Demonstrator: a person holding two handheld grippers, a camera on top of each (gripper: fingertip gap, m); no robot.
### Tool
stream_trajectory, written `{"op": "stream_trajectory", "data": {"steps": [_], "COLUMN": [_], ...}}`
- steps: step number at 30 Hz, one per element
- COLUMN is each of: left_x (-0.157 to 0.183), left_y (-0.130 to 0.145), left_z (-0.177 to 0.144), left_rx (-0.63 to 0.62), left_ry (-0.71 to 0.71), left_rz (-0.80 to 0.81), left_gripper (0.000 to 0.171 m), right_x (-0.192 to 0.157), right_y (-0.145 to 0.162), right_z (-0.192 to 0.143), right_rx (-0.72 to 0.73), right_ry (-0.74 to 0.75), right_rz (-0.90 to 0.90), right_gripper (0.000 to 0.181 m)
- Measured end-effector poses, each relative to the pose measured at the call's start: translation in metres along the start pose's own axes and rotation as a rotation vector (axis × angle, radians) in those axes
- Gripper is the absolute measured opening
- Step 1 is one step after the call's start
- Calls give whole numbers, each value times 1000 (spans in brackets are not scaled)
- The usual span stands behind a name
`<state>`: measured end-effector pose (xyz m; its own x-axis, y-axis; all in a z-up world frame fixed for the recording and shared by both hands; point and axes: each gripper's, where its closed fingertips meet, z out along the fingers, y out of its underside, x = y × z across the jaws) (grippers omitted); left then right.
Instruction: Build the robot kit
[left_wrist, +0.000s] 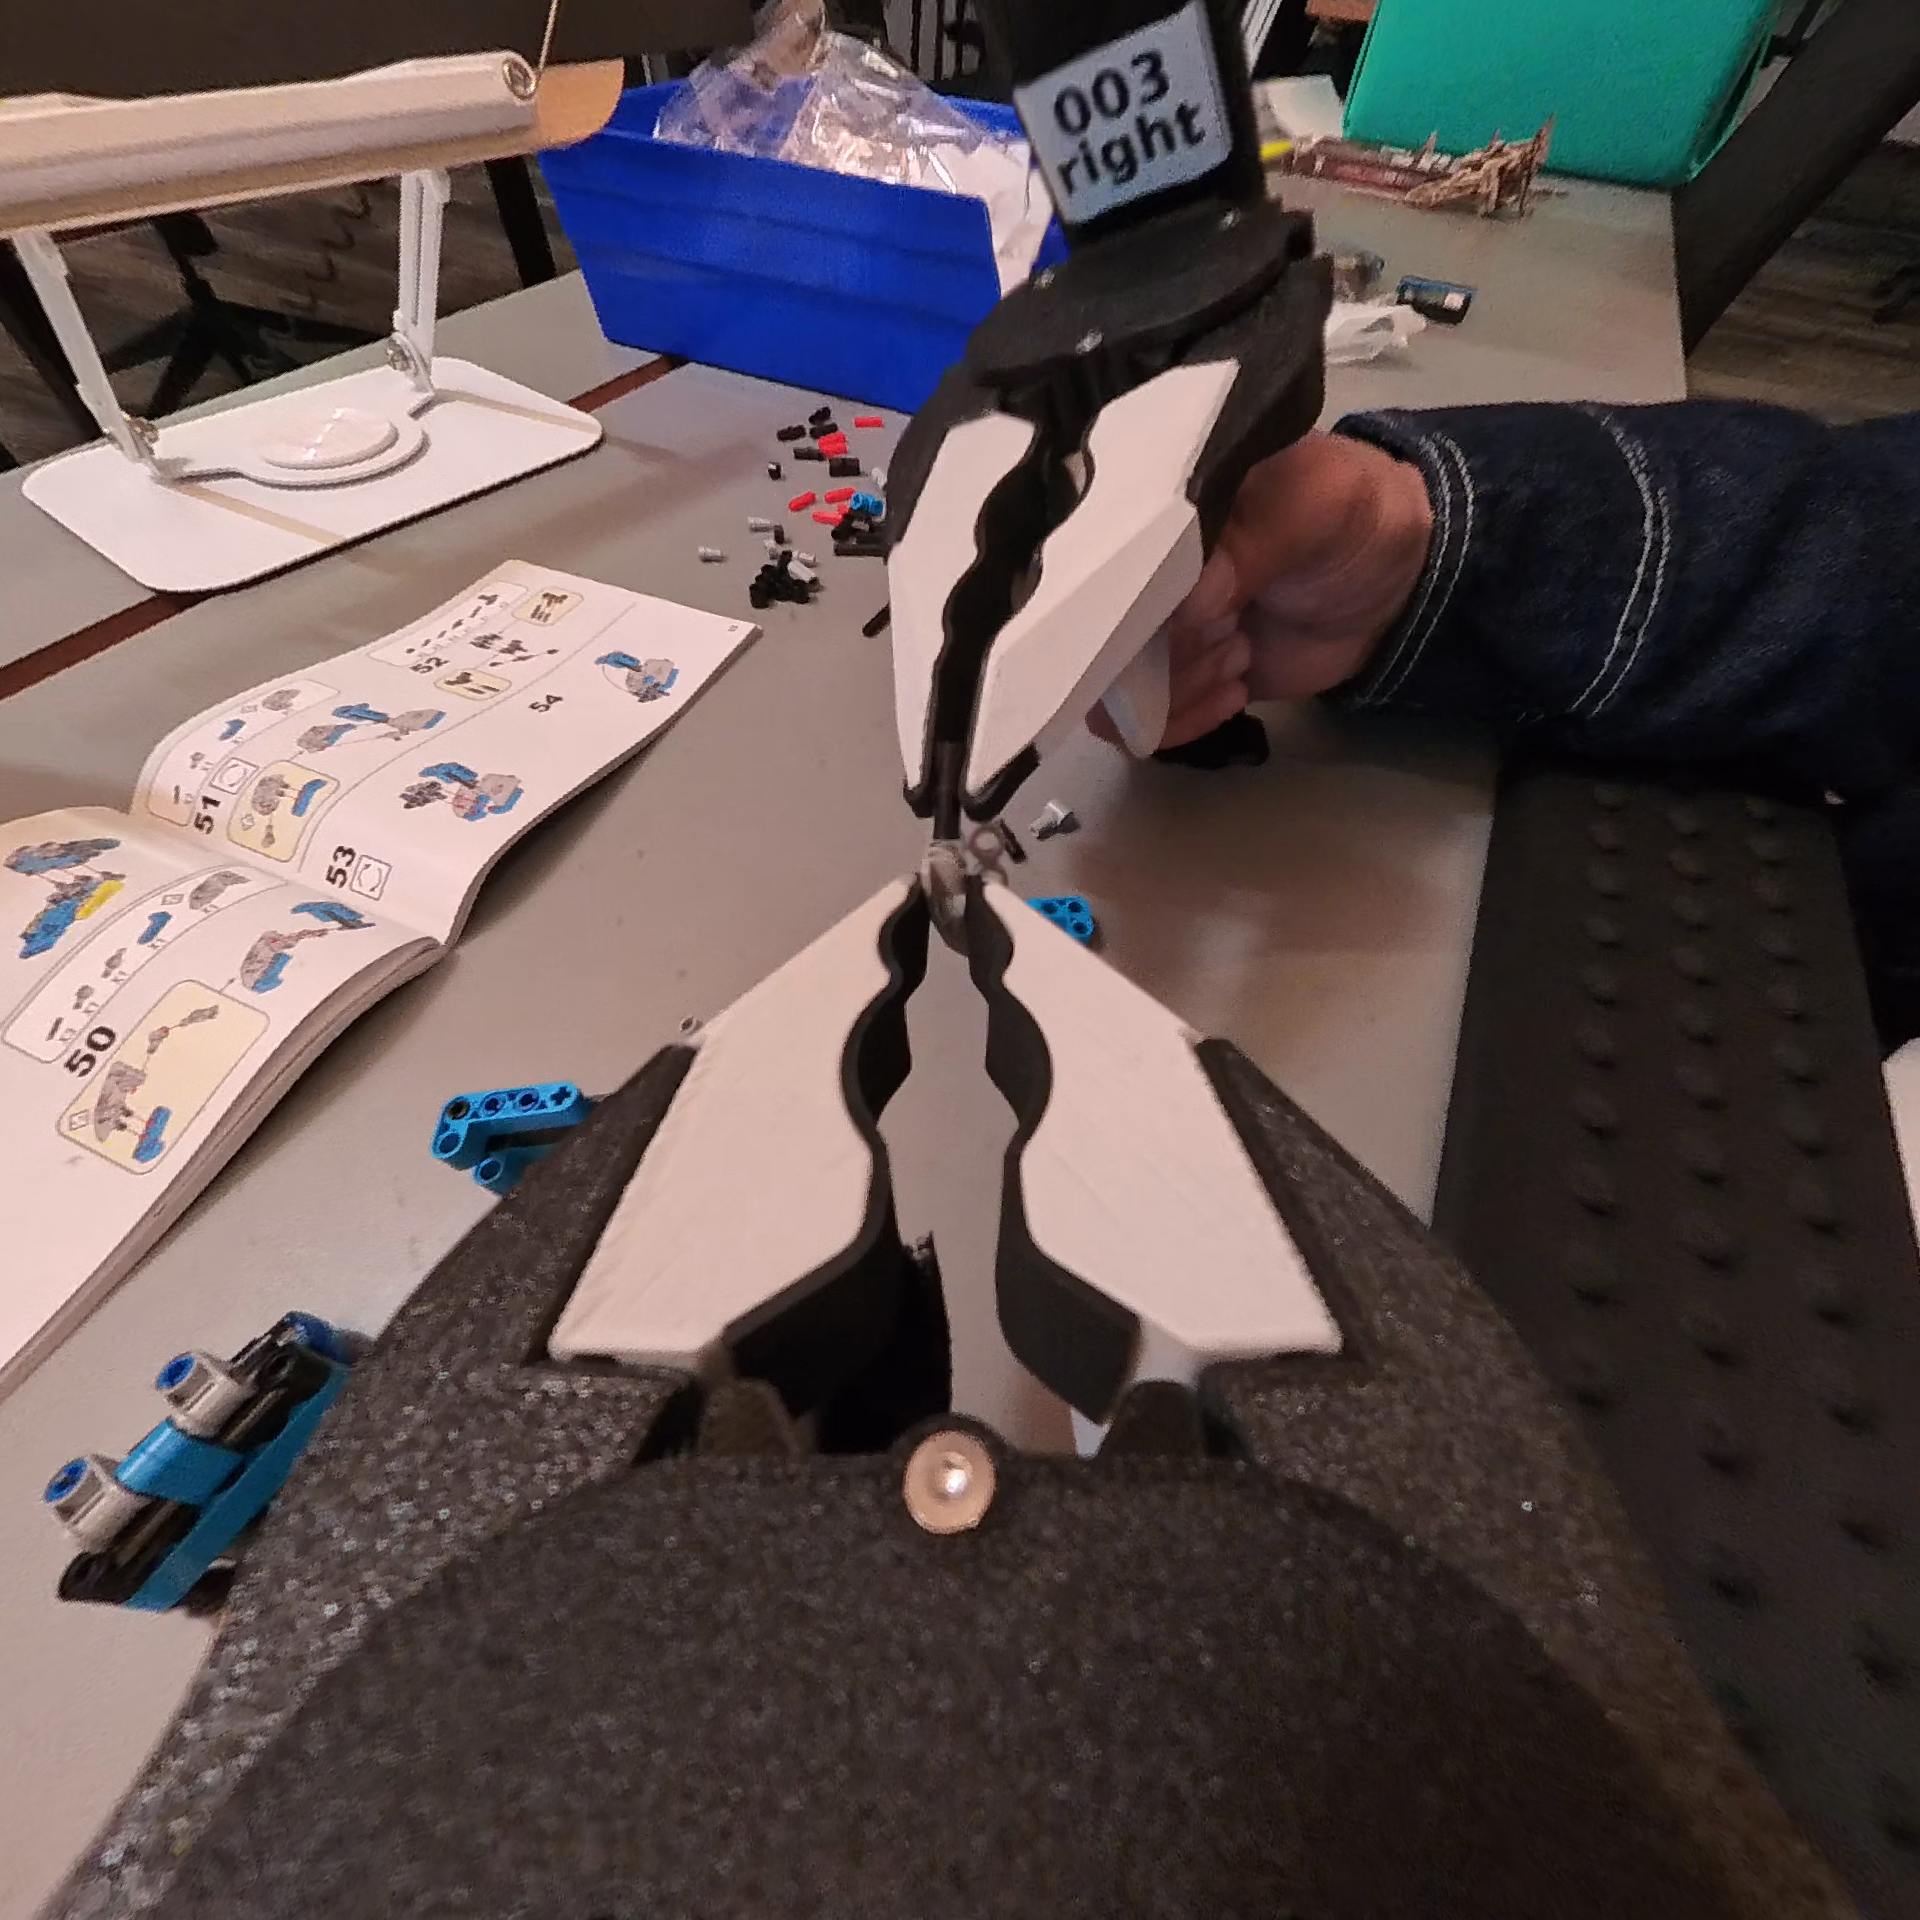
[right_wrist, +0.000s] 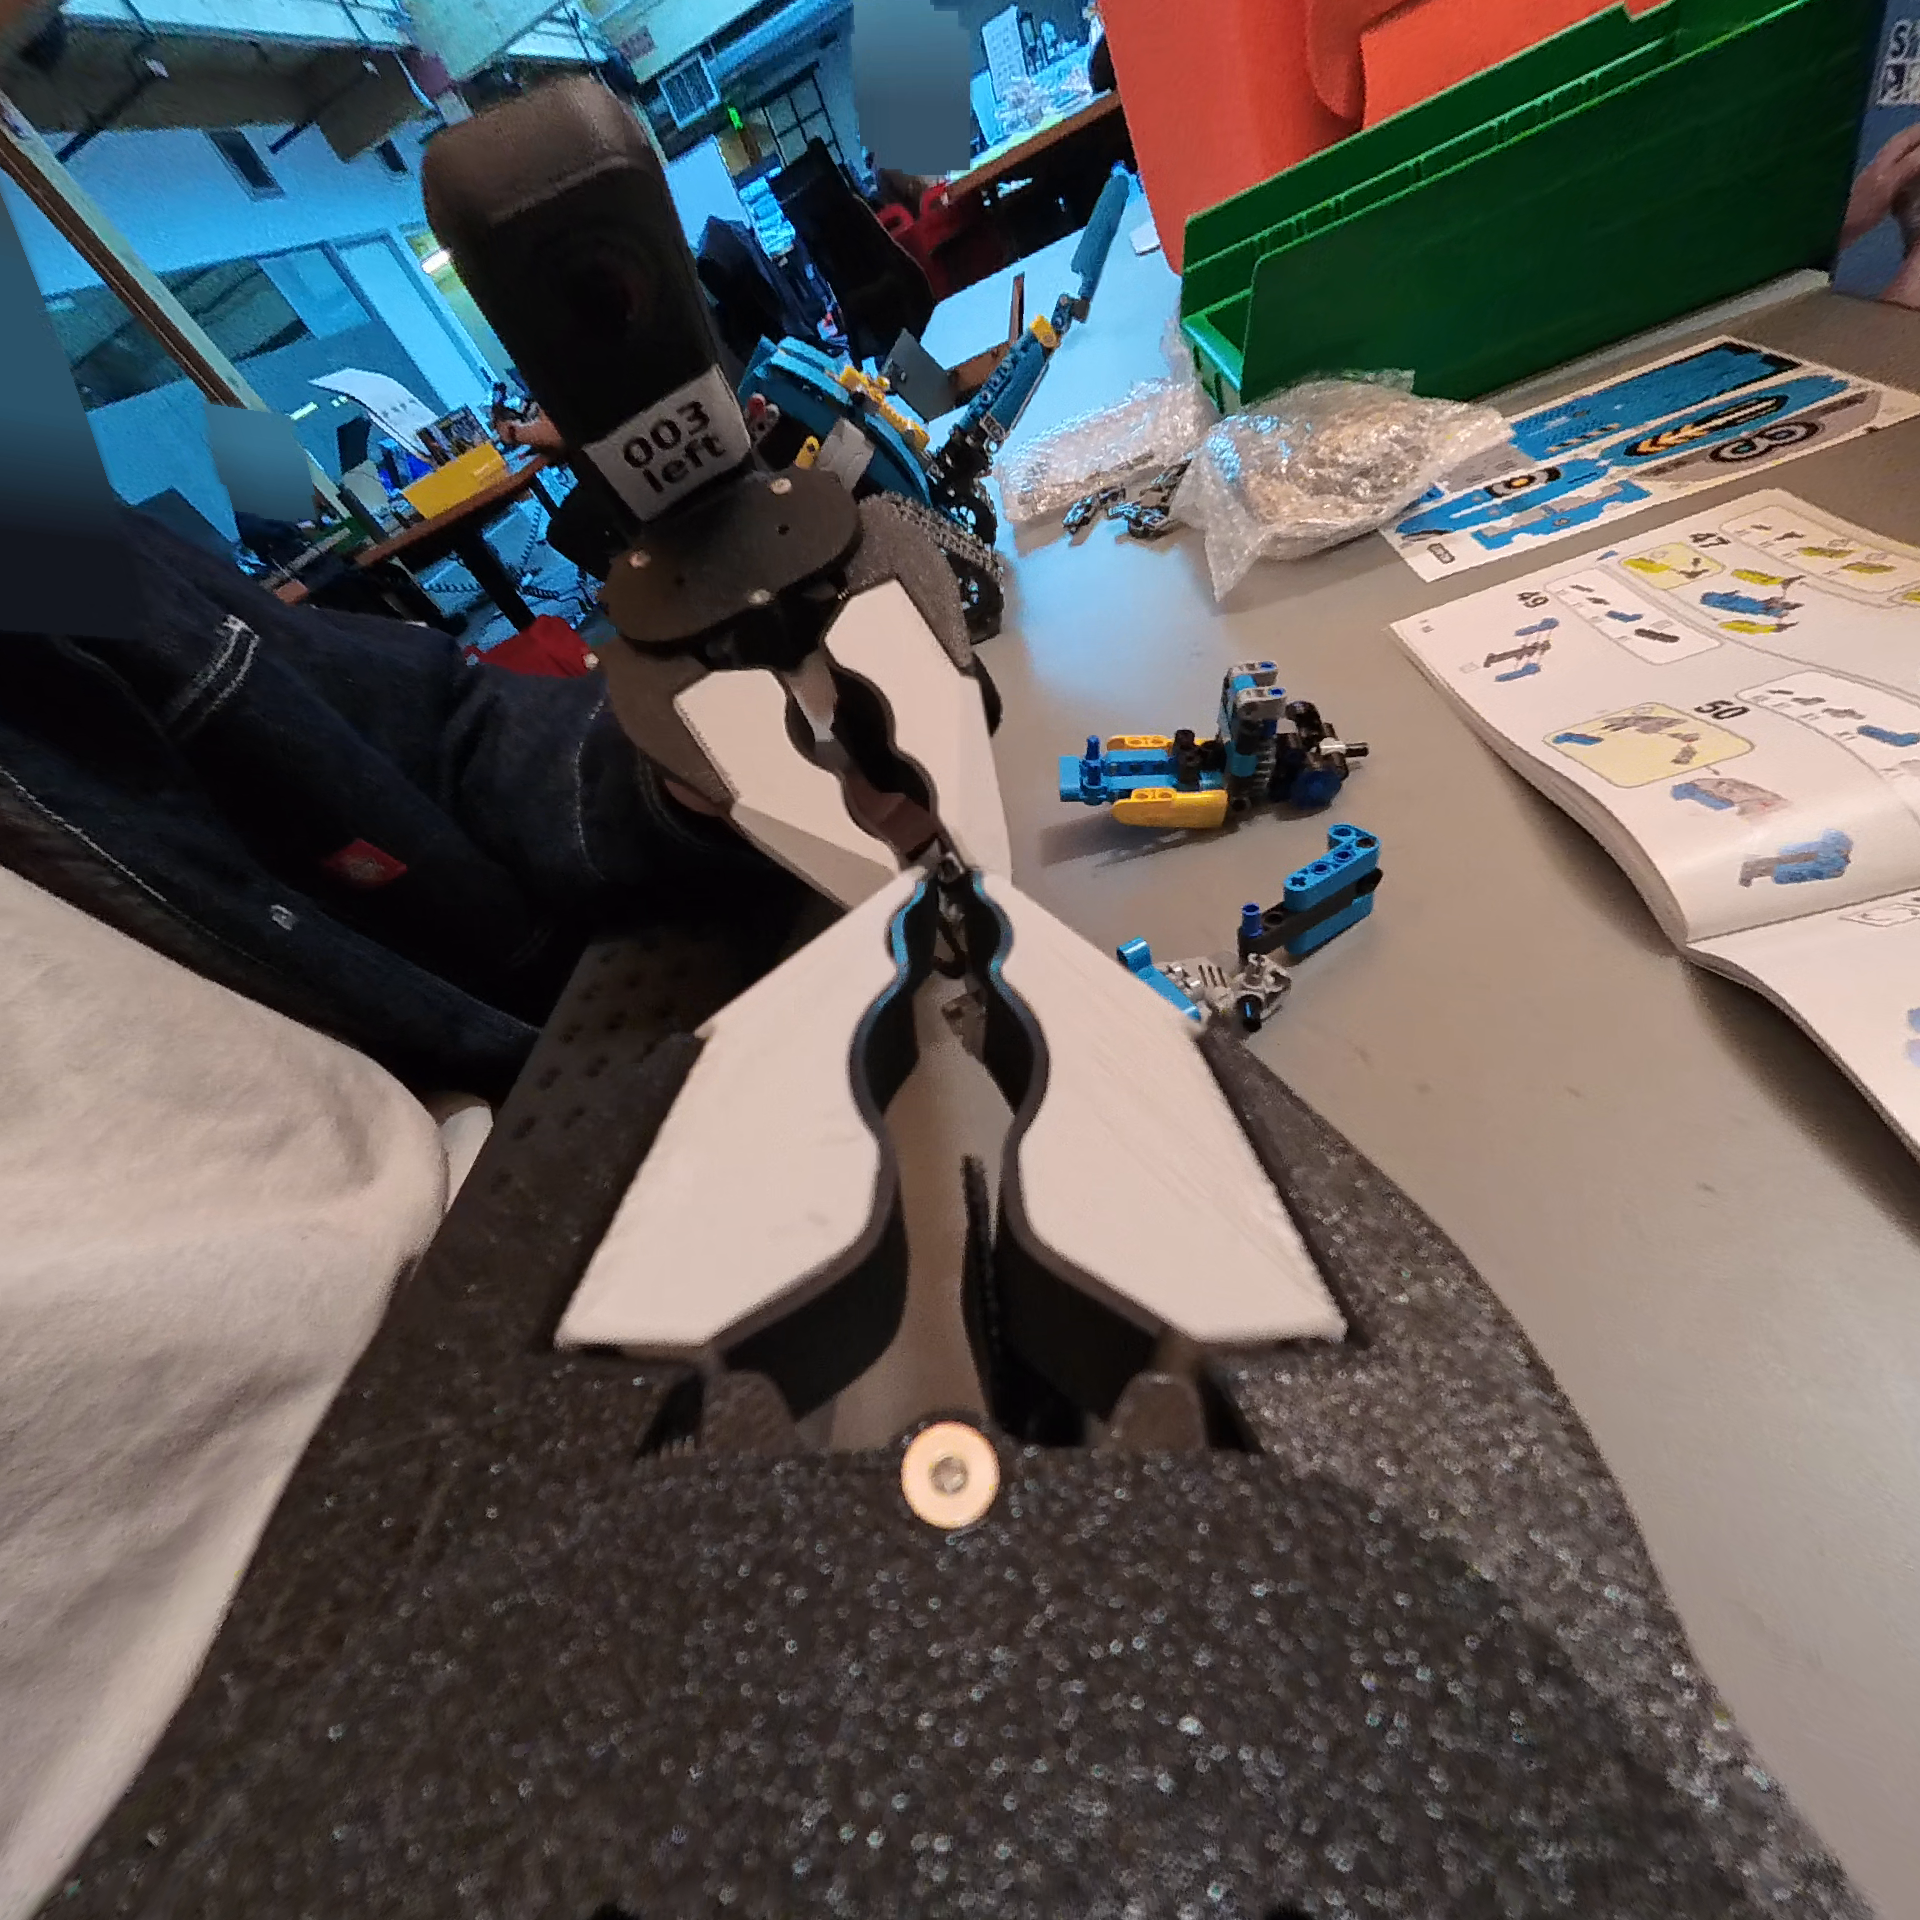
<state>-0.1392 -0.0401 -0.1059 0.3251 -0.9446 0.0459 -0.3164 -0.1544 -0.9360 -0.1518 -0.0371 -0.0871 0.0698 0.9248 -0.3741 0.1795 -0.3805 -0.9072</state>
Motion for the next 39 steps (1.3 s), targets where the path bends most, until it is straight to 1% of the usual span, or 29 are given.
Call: {"op": "stream_trajectory", "data": {"steps": [4,9,14,17,21,24,27,32,36,39], "left_x": [0,-1,-4,-5,-5,-6,-5,-2,-2,-1], "left_y": [2,4,6,17,27,30,30,37,42,41], "left_z": [1,1,1,6,11,13,13,16,18,18], "left_rx": [-17,-25,-46,-120,-190,-216,-214,-250,-283,-278], "left_ry": [-25,-30,-77,-134,-184,-216,-207,-191,-219,-214], "left_rz": [46,42,113,238,366,434,430,440,523,512], "left_gripper": [6,6,6,6,6,5,5,5,4,4], "right_x": [4,3,5,9,12,13,12,13,14,14], "right_y": [5,9,13,24,35,39,39,47,52,52], "right_z": [0,1,2,2,1,2,1,1,1,1], "right_rx": [-35,-61,-110,-208,-314,-357,-373,-450,-501,-512], "right_ry": [29,19,61,112,170,206,220,265,282,298], "right_rz": [-19,-11,-43,-112,-203,-263,-322,-469,-502,-531], "right_gripper": [4,4,4,4,4,4,4,4,3,3]}}
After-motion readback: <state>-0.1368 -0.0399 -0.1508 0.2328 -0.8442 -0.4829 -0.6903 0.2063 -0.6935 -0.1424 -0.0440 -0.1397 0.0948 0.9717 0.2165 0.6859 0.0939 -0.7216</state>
